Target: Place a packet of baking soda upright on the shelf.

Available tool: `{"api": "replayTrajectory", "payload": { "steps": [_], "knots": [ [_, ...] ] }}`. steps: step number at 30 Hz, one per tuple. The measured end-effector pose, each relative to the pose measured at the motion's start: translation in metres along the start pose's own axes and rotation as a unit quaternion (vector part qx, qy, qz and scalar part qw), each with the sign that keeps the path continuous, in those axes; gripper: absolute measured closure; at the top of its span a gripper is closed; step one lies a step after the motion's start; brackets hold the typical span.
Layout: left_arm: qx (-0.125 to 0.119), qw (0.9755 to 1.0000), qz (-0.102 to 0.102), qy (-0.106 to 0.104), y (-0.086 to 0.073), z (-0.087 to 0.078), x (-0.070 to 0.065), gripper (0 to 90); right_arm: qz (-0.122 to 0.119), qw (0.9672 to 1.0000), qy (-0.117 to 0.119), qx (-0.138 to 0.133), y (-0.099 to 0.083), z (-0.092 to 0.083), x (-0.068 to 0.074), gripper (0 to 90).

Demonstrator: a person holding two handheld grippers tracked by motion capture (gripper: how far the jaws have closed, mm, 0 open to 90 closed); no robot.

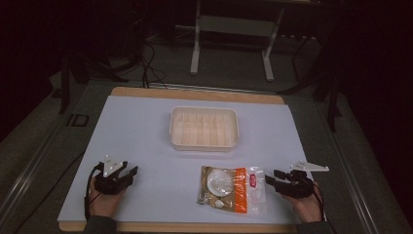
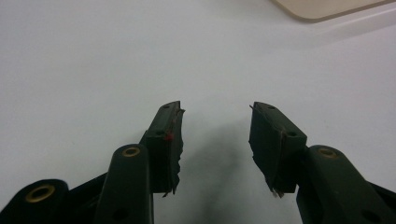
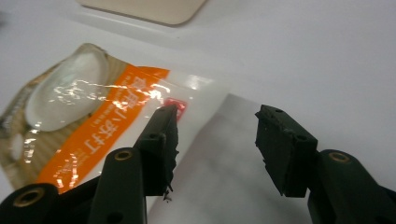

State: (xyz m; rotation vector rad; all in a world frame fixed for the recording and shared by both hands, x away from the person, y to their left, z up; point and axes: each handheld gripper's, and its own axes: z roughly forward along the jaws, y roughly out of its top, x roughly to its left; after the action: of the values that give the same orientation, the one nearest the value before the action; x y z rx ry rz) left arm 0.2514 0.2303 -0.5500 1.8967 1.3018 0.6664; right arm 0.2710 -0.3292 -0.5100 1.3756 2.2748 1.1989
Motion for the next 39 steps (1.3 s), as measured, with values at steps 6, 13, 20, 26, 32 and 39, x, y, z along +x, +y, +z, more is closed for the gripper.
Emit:
{"api": "replayTrajectory", "payload": {
  "steps": [6, 13, 20, 26, 32, 39],
  "knots": [
    [0.001, 1.0, 0.001, 0.0, 0.0, 0.0, 0.0, 53.6, 0.008, 0.9997, 0.018, 0.012, -0.003, 0.007, 0.004, 48.6],
    [0.001, 1.0, 0.002, 0.001, 0.0, 0.0, 0.0, 53.4, 0.019, 0.9989, 0.033, 0.028, -0.008, 0.015, 0.007, 50.5],
    [0.001, 1.0, 0.002, 0.002, 0.0, 0.001, -0.001, 53.3, 0.039, 0.9969, 0.052, 0.044, -0.011, 0.021, 0.009, 56.2],
    [0.002, 1.0, 0.002, 0.002, 0.0, 0.001, -0.001, 53.2, 0.057, 0.9953, 0.059, 0.052, -0.014, 0.024, 0.007, 57.7],
    [0.003, 1.0, 0.003, 0.003, 0.0, 0.001, -0.001, 52.9, 0.064, 0.9929, 0.077, 0.065, -0.016, 0.028, 0.008, 63.5],
    [0.002, 1.0, 0.004, 0.004, 0.001, 0.001, -0.001, 52.6, 0.114, 0.9846, 0.107, 0.079, -0.018, 0.031, 0.007, 68.6]
  ]
}}
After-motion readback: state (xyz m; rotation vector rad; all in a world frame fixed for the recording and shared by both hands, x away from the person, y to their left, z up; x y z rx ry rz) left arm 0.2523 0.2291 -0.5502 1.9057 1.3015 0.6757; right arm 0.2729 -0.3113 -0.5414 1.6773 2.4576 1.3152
